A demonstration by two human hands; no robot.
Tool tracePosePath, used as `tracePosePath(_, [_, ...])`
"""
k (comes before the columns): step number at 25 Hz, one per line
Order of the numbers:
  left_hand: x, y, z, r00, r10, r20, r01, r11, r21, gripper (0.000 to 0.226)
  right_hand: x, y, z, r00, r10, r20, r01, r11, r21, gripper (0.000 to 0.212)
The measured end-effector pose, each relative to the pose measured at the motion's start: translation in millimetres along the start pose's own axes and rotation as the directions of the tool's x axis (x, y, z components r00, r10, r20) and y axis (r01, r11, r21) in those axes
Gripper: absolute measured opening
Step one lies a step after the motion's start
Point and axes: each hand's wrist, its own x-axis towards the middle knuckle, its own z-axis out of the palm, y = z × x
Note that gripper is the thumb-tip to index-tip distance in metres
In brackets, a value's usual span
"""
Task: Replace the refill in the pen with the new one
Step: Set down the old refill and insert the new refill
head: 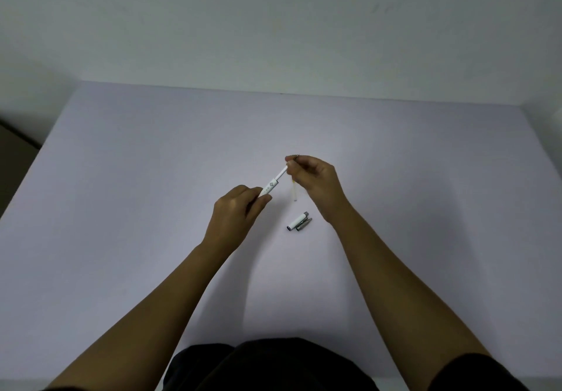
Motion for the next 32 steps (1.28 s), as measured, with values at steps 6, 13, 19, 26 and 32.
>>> tracePosePath(6, [0.7, -17.7, -5.8, 0.996, -0.082, 0.033, 0.082, 0.996, 0.021, 0.014, 58.7, 9.1, -37.3, 0.921, 0.169, -0.351, -0.105, 0.976, 0.193, 0.014])
tracePosePath(13, [30.4, -22.5, 0.8, 0.995, -0.089, 0.047, 0.088, 0.996, 0.014, 0.019, 95.2, 67.5, -42.4, 0.911, 0.061, -0.407, -0.291, 0.794, -0.533, 0.028])
tracePosePath(19, [41.5, -31.8, 6.9, 0.993, -0.119, 0.024, 0.120, 0.993, -0.007, 0.022, 111.0, 90.4, -43.6, 0.912, 0.093, -0.399, -0.354, 0.668, -0.654, 0.029])
tracePosePath(26, [44.2, -36.0, 12.7, 0.989, -0.146, 0.019, 0.146, 0.989, -0.036, 0.022, 113.5, 92.3, -43.3, 0.899, 0.104, -0.425, -0.383, 0.655, -0.651, 0.035])
tracePosePath(32, [40.0, -36.5, 10.3, 0.987, -0.159, 0.004, 0.159, 0.985, -0.069, 0.020, 111.8, 80.6, -34.4, 0.934, 0.018, -0.356, -0.275, 0.673, -0.687, 0.027])
